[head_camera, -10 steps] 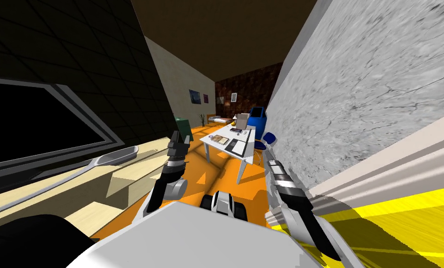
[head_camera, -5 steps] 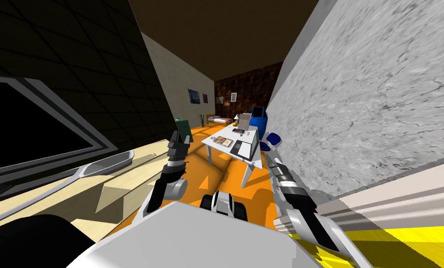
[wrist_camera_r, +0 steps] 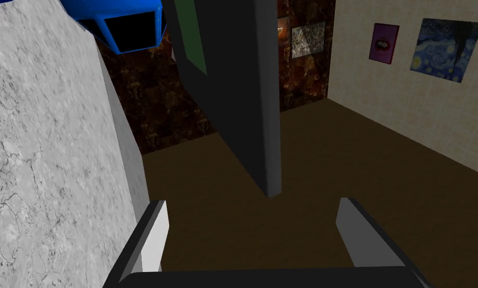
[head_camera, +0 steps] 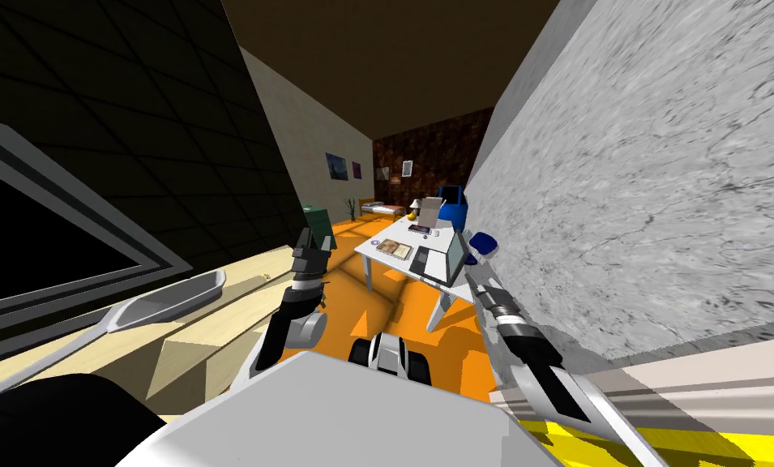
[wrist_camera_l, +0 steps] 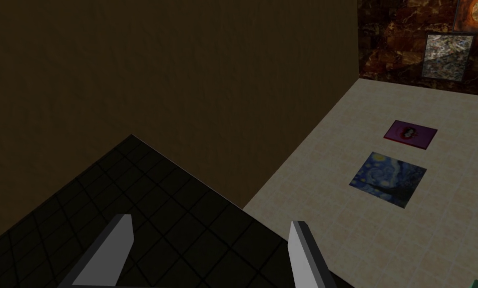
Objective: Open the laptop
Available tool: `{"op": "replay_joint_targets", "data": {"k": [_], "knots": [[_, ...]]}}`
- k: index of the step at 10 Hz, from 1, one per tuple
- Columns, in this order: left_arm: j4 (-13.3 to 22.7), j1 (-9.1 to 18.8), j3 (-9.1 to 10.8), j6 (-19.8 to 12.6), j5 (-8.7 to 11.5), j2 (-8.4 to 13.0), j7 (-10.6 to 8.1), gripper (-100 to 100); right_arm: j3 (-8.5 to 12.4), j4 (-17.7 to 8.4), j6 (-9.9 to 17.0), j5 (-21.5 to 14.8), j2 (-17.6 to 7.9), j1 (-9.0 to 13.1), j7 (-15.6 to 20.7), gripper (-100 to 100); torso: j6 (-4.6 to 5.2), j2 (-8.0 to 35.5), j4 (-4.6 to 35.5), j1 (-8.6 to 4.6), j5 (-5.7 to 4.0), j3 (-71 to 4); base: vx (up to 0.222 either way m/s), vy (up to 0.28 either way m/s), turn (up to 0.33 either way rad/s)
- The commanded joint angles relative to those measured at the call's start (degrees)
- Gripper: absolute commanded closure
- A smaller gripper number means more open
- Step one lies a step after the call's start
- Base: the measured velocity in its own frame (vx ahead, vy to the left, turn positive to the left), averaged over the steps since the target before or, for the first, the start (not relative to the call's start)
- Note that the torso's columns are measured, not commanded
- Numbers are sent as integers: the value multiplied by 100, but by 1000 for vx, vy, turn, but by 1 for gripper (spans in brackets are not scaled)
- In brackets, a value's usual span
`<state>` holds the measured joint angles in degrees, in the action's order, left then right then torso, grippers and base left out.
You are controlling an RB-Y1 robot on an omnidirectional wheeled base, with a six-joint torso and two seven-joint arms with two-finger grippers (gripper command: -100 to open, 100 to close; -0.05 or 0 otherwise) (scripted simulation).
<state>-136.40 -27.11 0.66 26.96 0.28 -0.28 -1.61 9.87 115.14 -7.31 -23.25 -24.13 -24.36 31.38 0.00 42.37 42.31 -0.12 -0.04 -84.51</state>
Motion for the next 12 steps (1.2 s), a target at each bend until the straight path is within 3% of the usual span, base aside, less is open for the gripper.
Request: {"op": "replay_joint_targets", "data": {"k": [1, 6, 12], "knots": [[0, 0, 0, 0, 0, 0, 0, 0, 142, -339, 225, -403, -260, 97, 379, -100, 0, -14, -4, 14, 4, -8, 72, 191, -43], [-1, -1, 0, 0, 0, 0, 0, 0, 424, -948, 655, -1119, -834, 269, 1025, -100, 0, -4, -1, 3, 1, -3, 98, 183, -44], [0, 0, 0, 0, 0, 0, 0, 0, 689, -1476, 1053, -1794, -1408, 422, 1636, -100, 0, -16, -5, 21, 6, -11, 61, 152, -38]]}}
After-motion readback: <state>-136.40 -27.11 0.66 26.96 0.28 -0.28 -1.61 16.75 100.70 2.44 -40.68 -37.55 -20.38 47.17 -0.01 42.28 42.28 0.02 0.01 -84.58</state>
